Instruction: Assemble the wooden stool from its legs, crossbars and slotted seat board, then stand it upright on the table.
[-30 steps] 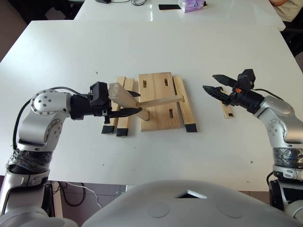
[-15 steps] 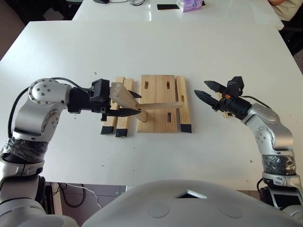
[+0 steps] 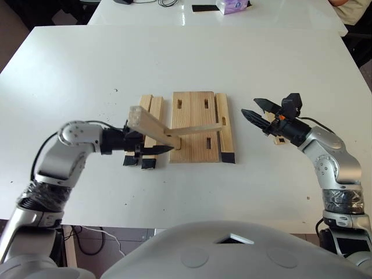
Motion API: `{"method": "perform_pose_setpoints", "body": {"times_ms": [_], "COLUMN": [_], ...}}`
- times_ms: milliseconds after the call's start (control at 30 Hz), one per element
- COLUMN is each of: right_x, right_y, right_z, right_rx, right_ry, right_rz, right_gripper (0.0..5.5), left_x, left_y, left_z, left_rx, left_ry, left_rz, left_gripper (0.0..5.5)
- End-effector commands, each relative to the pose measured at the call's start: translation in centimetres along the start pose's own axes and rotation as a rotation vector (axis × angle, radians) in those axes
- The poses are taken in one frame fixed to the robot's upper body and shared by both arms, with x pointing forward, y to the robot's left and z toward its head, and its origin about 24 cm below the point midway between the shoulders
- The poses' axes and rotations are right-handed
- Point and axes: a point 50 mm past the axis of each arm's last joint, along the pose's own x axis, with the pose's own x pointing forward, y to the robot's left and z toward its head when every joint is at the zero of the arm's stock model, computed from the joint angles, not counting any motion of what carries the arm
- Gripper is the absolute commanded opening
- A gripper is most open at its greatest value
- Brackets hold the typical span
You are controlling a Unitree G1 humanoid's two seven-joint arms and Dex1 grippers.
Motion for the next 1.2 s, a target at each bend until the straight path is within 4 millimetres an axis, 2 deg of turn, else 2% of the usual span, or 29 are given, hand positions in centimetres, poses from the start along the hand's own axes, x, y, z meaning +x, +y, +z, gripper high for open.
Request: {"method": "perform_pose_setpoints", "body": {"times_ms": [33, 133, 367, 433, 467, 533, 600, 700, 867, 967, 1200], "right_x": [-0.7, -0.8, -0.8, -1.5, -1.6, -1.8, -1.8, -1.7, -1.7, -2.1, -1.9], "right_y": [-1.2, -2.0, -2.8, -2.6, -2.4, -2.1, -2.1, -2.4, -2.8, -2.8, -2.5], "right_z": [1.2, 1.5, 1.5, 1.2, 1.1, 0.9, 0.9, 0.9, 1.1, 1.0, 0.4], "right_rx": [-0.047, -0.056, -0.066, -0.062, -0.06, -0.056, -0.048, -0.041, -0.028, -0.025, -0.007], "right_ry": [-0.021, -0.029, -0.018, -0.028, -0.032, -0.04, -0.053, -0.076, -0.088, -0.082, -0.072], "right_rz": [-0.045, -0.072, -0.087, -0.116, -0.126, -0.138, -0.16, -0.211, -0.256, -0.276, -0.278], "right_gripper": [3.51, 3.51, 3.51, 3.51, 3.51, 3.51, 3.51, 3.51, 3.51, 3.51, 3.51], "left_x": [-1.0, -2.0, -4.4, -4.8, -5.2, -6.4, -6.8, -5.4, -2.7, -1.9, -1.4], "left_y": [-0.3, -1.5, -3.3, -2.6, -2.1, -0.6, 0.5, 0.8, -0.3, -0.8, -0.9], "left_z": [1.7, 1.9, -0.2, -0.4, -0.7, -2.2, -3.5, -4.3, -5.2, -5.2, -5.9], "left_rx": [0.029, 0.01, -0.048, -0.052, -0.054, -0.089, -0.136, -0.21, -0.325, -0.396, -0.407], "left_ry": [-0.051, -0.033, 0.11, 0.131, 0.146, 0.185, 0.187, 0.093, 0.049, 0.033, 0.105], "left_rz": [0.044, 0.023, 0.07, 0.095, 0.136, 0.349, 0.574, 0.759, 0.897, 0.941, 0.991], "left_gripper": [3.4, 3.4, 3.4, 3.4, 3.4, 3.4, 3.4, 3.4, 3.4, 3.4, 3.4]}}
